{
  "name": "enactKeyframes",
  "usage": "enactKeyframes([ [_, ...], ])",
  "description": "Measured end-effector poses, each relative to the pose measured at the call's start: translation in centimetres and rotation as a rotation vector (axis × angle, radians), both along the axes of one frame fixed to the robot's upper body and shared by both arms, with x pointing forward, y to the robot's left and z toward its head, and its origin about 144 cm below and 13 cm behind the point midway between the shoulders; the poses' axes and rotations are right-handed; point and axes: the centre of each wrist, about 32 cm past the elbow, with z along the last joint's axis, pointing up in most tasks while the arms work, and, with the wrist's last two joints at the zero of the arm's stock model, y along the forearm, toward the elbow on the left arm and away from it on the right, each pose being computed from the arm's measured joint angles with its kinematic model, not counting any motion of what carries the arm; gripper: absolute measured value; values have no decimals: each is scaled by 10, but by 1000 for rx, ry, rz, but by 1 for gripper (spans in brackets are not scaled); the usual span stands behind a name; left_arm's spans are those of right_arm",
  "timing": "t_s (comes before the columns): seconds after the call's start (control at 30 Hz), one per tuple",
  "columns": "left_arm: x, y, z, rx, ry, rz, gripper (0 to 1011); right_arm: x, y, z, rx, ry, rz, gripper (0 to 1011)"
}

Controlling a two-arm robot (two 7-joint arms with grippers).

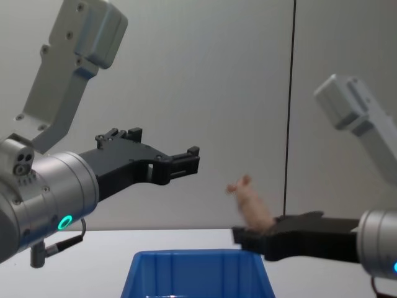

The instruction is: Pick up the two dolls from the table and place them into the box.

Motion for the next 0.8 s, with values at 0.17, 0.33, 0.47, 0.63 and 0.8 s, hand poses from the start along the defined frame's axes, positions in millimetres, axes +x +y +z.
enactKeyframes([
  [0.17,0,0,0,0,0,0,1004,4,8,0,5,71,59,574],
  [0.33,0,0,0,0,0,0,1004,8,17,0,7,140,109,705],
  [0.47,0,0,0,0,0,0,1004,12,24,0,11,202,155,862],
  [0.63,0,0,0,0,0,0,1004,15,26,3,18,242,179,974],
  [0.8,0,0,0,0,0,0,1004,16,24,7,32,248,181,1001],
])
